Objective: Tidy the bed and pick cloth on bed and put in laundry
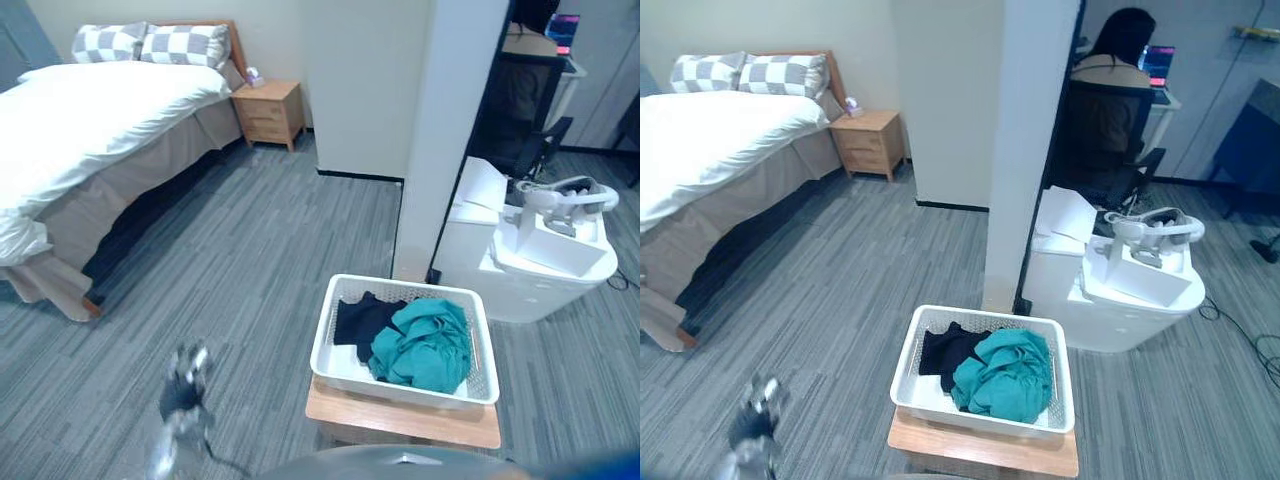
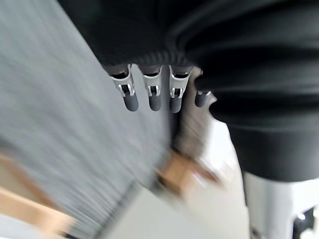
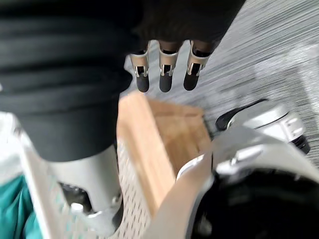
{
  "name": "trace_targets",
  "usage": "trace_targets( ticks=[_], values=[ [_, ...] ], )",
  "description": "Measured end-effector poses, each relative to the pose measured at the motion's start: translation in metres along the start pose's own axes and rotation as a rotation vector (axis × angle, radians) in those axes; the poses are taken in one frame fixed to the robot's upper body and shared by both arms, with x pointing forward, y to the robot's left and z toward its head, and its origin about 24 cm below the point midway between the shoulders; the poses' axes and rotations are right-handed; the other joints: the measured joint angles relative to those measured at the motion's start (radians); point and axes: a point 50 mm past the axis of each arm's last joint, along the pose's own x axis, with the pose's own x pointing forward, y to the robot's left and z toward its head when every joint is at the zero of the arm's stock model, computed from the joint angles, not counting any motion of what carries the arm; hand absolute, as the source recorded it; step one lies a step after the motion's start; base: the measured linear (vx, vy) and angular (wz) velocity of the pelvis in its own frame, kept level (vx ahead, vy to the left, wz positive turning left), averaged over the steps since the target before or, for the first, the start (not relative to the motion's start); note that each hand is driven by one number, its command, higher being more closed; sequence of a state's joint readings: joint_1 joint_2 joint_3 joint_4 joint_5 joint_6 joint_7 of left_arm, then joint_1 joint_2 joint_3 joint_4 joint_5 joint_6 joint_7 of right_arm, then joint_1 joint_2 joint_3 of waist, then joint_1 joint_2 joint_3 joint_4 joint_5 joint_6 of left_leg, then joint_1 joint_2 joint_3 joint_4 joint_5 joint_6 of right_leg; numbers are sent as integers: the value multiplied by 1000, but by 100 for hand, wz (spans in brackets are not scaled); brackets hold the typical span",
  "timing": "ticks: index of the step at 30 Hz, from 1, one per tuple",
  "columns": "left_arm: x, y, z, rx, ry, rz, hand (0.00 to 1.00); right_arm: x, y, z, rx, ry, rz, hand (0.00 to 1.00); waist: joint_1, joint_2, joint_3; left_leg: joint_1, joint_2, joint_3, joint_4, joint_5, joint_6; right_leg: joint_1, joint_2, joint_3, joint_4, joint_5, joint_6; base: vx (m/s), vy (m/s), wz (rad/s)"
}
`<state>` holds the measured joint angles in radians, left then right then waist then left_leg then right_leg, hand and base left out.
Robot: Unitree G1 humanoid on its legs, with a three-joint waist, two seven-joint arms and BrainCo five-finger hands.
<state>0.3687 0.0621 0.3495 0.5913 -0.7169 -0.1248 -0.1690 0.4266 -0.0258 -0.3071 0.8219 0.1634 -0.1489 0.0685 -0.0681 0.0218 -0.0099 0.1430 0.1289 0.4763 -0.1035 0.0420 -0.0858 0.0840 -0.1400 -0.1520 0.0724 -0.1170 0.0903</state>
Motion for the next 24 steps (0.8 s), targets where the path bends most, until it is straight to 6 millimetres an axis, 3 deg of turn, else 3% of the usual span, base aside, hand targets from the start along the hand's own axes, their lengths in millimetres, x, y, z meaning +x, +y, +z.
trace_targets(
  ticks=[4, 9, 13, 18, 24],
  values=[
    [-25, 39, -45, -45, 173, 176, 0, 0, 6, -7, -41, 21, 25, 0, 21, -10, -5, 2, -3, -25, 0, -4, -2, 18, -5, -27, 15, -24, 2, 45, -11, 25],
    [-51, 58, -76, -13, 315, 240, 0, 4, 8, -9, -21, 42, 39, 0, 33, -11, -4, 14, -6, -49, -1, -8, -6, 37, -7, -38, 16, -38, 1, 42, -5, 7],
    [-53, 53, -87, 131, 407, 197, 0, 7, 9, -9, -14, 76, 45, 0, 34, -10, -4, 14, -5, -60, -1, -7, -7, 47, -7, -57, 17, -41, 0, 31, -12, 11],
    [-44, 50, -88, 621, 558, 160, 0, 13, 15, -5, 19, 116, 75, 0, 36, -6, -2, 14, -4, -69, -2, -6, -7, 48, -5, -57, 16, -42, 0, 6, -4, 3],
    [-40, 49, -90, 648, 663, 162, 0, 18, 18, -1, 8, 136, 103, 0, 33, -8, -1, 22, 1, -47, -2, -10, -12, 47, 0, -44, 14, -42, -1, -13, -4, -9]
  ],
)
